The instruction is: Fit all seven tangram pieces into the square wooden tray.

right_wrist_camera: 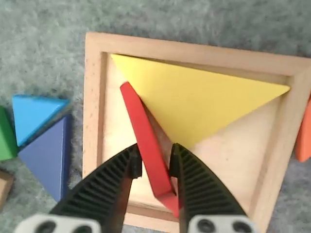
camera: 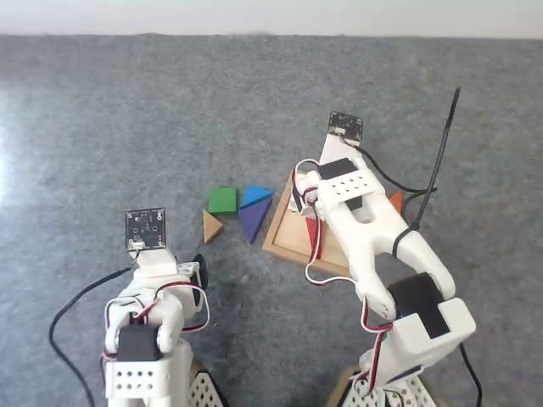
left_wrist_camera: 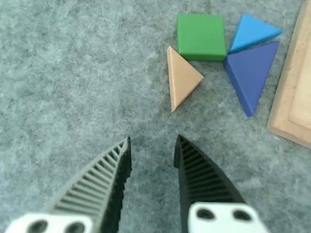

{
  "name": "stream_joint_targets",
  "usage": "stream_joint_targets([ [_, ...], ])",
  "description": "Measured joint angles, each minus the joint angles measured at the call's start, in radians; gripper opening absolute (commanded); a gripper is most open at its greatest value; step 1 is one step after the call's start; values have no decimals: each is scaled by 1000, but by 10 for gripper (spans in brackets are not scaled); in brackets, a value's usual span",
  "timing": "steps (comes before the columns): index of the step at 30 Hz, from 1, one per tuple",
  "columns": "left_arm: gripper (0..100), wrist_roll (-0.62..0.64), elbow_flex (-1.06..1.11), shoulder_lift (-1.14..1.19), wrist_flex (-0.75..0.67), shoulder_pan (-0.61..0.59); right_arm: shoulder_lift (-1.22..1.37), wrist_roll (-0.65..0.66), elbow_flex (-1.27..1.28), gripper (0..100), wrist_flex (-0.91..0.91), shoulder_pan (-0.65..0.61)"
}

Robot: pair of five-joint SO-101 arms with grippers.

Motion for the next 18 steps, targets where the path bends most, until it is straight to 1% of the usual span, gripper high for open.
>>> stream_joint_targets([
  [4,143,0,0,0,0,0,0,-49,-40,95,6,-34],
  [7,143,0,0,0,0,0,0,-89,-75,95,6,-98],
  [11,143,0,0,0,0,0,0,-104,-109,95,6,-158],
  [18,143,0,0,0,0,0,0,-135,-138,95,6,-166],
])
